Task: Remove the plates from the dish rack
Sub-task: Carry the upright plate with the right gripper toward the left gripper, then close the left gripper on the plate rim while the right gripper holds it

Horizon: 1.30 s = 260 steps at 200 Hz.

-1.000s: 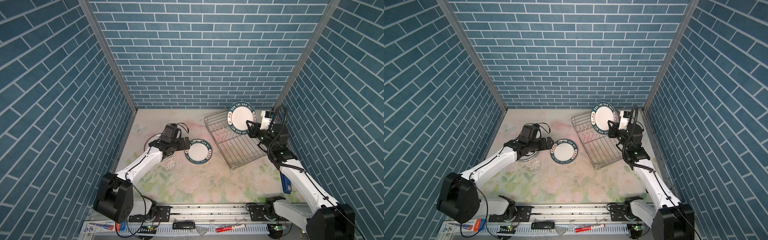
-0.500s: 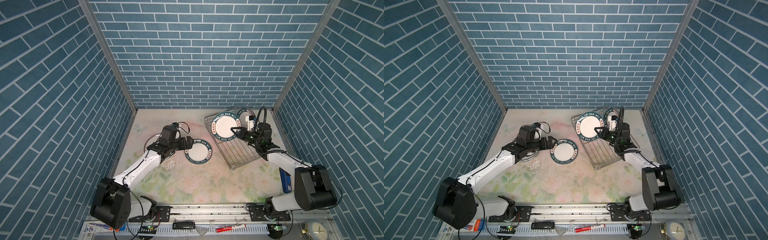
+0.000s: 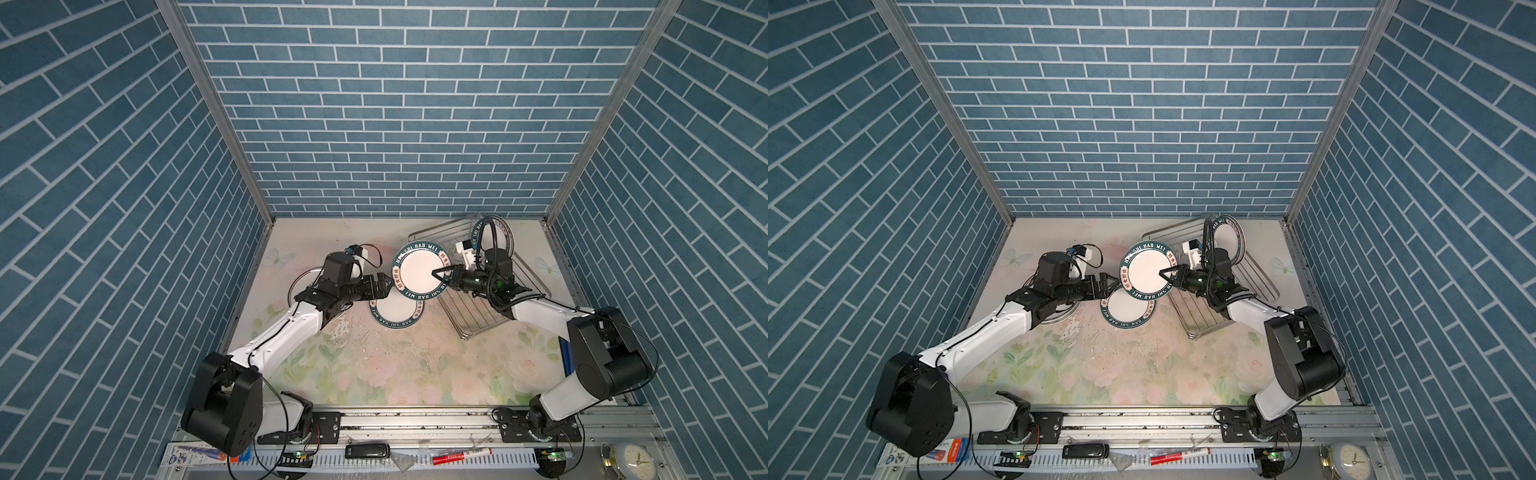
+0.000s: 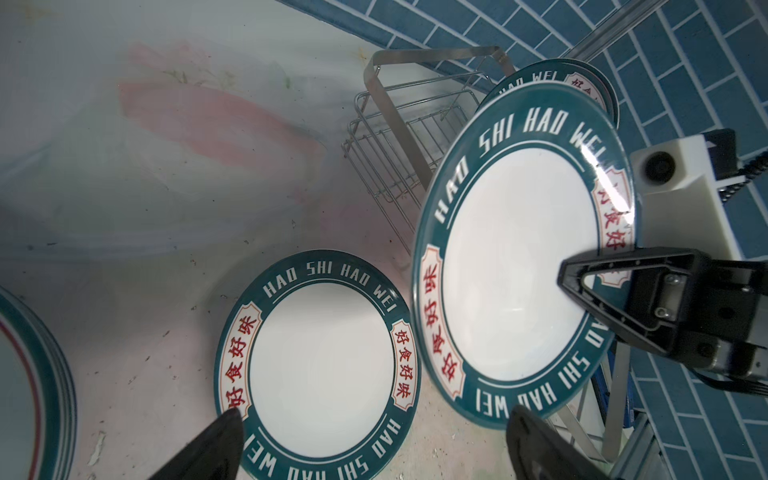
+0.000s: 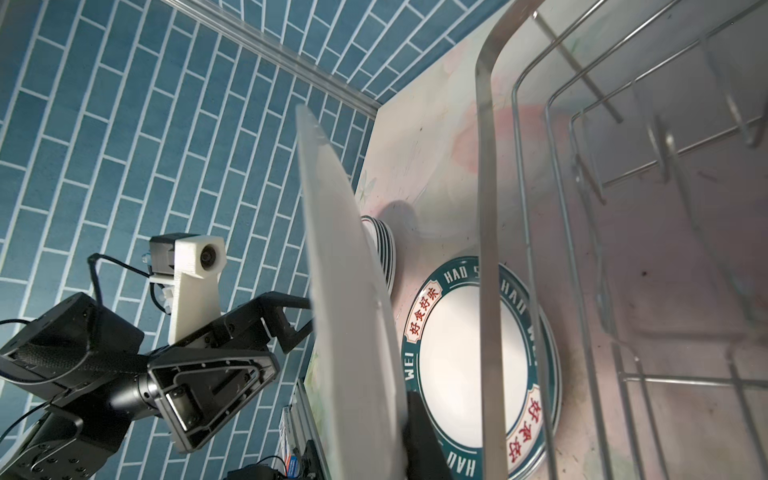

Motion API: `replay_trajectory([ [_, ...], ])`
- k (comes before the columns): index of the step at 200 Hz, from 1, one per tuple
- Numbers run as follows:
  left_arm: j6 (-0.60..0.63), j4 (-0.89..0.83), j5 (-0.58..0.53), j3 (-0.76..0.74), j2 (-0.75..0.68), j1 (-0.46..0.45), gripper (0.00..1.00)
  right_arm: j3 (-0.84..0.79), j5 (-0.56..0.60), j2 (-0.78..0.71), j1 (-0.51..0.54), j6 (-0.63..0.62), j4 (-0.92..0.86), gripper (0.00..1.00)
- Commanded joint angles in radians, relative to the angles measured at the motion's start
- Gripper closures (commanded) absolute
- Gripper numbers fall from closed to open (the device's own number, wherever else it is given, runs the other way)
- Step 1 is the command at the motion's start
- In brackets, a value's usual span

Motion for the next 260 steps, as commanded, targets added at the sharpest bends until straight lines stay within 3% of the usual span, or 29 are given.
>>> replay_trajectory([
  [1, -0.010, 0.041, 0.050, -0.009, 0.020, 0.001, 0.01, 0.055, -0.028, 0.006, 0.022, 0.065, 0.088, 1.00],
  [58, -0.028, 0.083, 0.100, -0.012, 0.048, 0.002, 0.04, 0.068, -0.075, 0.094, 0.070, 0.162, 0.215, 1.00],
  [190, -0.077, 0.195, 0.210, -0.027, 0.094, 0.015, 0.48, 0.070, -0.086, 0.114, 0.099, 0.157, 0.226, 0.93],
  [260, -0.130, 0.286, 0.290, -0.044, 0.105, 0.021, 0.59, 0.072, -0.102, 0.123, 0.102, 0.153, 0.238, 0.85],
])
